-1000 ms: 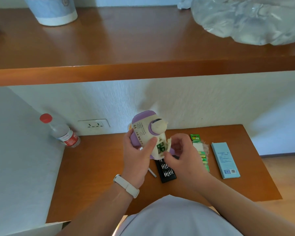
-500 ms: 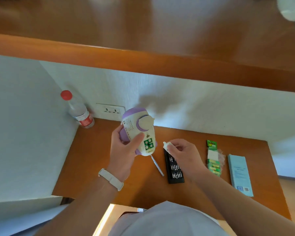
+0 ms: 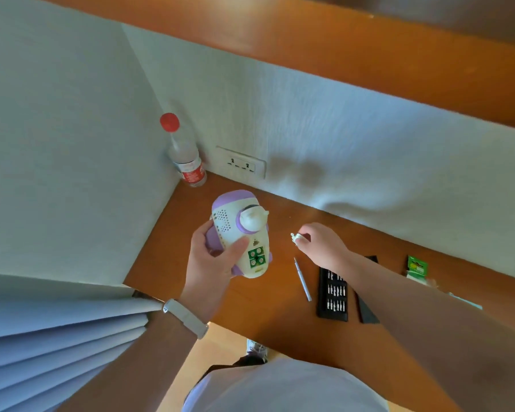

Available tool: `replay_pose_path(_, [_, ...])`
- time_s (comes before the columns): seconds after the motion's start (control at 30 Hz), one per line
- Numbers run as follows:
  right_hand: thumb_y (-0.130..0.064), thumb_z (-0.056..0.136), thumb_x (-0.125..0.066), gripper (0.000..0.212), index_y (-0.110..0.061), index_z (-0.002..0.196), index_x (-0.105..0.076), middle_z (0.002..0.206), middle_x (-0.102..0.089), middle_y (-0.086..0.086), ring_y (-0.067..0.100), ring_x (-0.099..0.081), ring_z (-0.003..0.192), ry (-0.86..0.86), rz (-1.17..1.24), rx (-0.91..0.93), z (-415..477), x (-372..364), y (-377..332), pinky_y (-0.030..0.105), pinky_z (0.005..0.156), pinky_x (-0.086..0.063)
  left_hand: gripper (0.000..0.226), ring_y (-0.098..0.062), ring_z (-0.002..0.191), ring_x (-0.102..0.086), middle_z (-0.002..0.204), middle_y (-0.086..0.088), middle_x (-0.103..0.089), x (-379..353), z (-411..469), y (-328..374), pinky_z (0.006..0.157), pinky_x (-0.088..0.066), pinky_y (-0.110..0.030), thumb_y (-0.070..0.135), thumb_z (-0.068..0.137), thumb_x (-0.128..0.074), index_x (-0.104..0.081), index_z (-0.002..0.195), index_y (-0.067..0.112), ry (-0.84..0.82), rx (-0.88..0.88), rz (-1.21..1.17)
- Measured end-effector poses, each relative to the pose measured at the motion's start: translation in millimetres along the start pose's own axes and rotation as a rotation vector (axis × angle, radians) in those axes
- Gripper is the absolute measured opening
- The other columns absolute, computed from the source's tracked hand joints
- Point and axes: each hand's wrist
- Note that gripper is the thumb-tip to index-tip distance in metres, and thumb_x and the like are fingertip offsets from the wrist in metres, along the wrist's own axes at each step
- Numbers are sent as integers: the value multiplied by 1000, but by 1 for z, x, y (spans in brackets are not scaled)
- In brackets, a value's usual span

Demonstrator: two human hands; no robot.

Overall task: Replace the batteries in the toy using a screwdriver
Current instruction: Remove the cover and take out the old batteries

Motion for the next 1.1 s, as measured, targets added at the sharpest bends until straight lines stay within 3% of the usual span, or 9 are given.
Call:
replay_pose_path(0.2, [-29, 98, -48, 24, -14, 108, -64, 98, -52, -2, 15, -56, 73, 28, -75, 2, 1, -13, 3, 25, 58, -41, 68, -23, 110, -68, 122, 0, -65, 3, -5, -6, 82, -62, -51, 16, 81, -81, -46, 138, 27, 5, -2, 24])
replay_pose_path(0.3, [-32, 98, -50, 28, -14, 117, -62, 107, -55, -2, 15, -58, 80, 41, -53, -10, -4, -9, 4, 25, 65, -45, 70, -23, 109, -69, 122, 0, -66, 0, -6, -6, 80, -62, -51, 16, 80, -82, -45, 138, 27, 1, 2, 23])
replay_pose_path(0.4, [-34, 98, -54, 32, -16, 122, -60, 113, -57, -2, 14, -59, 87, 72, -7, -18, -18, 2, 3, 23, 72, -42, 69, -23, 108, -70, 120, 2, -67, -5, -8, -4, 78, -63, -48, 17, 80, -82, -45, 137, 29, -21, -8, 39])
replay_pose_path(0.53, [-34, 99, -54, 30, -17, 121, -62, 110, -57, -7, 4, -55, 85, 141, 155, -35, -52, 24, -3, 15, 68, -37, 66, -23, 108, -69, 120, 3, -66, -17, -12, 0, 81, -62, -50, 19, 81, -82, -46, 135, 30, -70, -25, 62])
replay_pose_path(0.67, [-40, 98, -49, 29, -25, 119, -62, 108, -64, -12, 5, -62, 96, 156, 539, -201, -97, 46, -11, 17, 77, -47, 65, -25, 106, -71, 118, 2, -68, -34, -20, 7, 80, -62, -52, 18, 78, -84, -49, 131, 30, -161, -55, 89])
replay_pose_path(0.73, [-34, 98, -52, 25, -21, 114, -65, 105, -72, -3, 14, -69, 95, 142, 842, -323, -115, 53, -15, 30, 83, -58, 66, -25, 105, -72, 117, 0, -68, -43, -25, 9, 78, -62, -50, 17, 76, -85, -50, 130, 29, -203, -84, 116])
replay_pose_path(0.87, [-23, 94, -63, 18, -10, 106, -69, 102, -75, 13, 25, -73, 89, 137, 1386, -463, -149, 62, -18, 37, 82, -61, 65, -24, 104, -71, 115, 1, -68, -66, -37, 14, 76, -63, -49, 17, 73, -86, -52, 127, 30, -280, -144, 183])
replay_pose_path(1.0, [-35, 97, -61, 32, -9, 115, -67, 111, -72, 20, 31, -71, 95, 104, 1673, -456, -178, 67, -14, 38, 79, -60, 66, -16, 103, -70, 110, 10, -69, -95, -50, 18, 78, -63, -44, 21, 73, -87, -52, 127, 32, -379, -222, 302])
replay_pose_path(1.1, [-40, 96, -61, 40, -9, 121, -65, 123, -65, 27, 38, -68, 105, 91, 1818, -376, -197, 73, -8, 45, 88, -58, 65, -14, 104, -69, 111, 10, -69, -120, -62, 18, 80, -63, -40, 24, 73, -88, -52, 127, 33, -441, -297, 402])
Point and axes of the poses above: each hand's wrist, its own z-axis towards the middle knuckle, its own x-axis out of the back of the hand, y = z × x
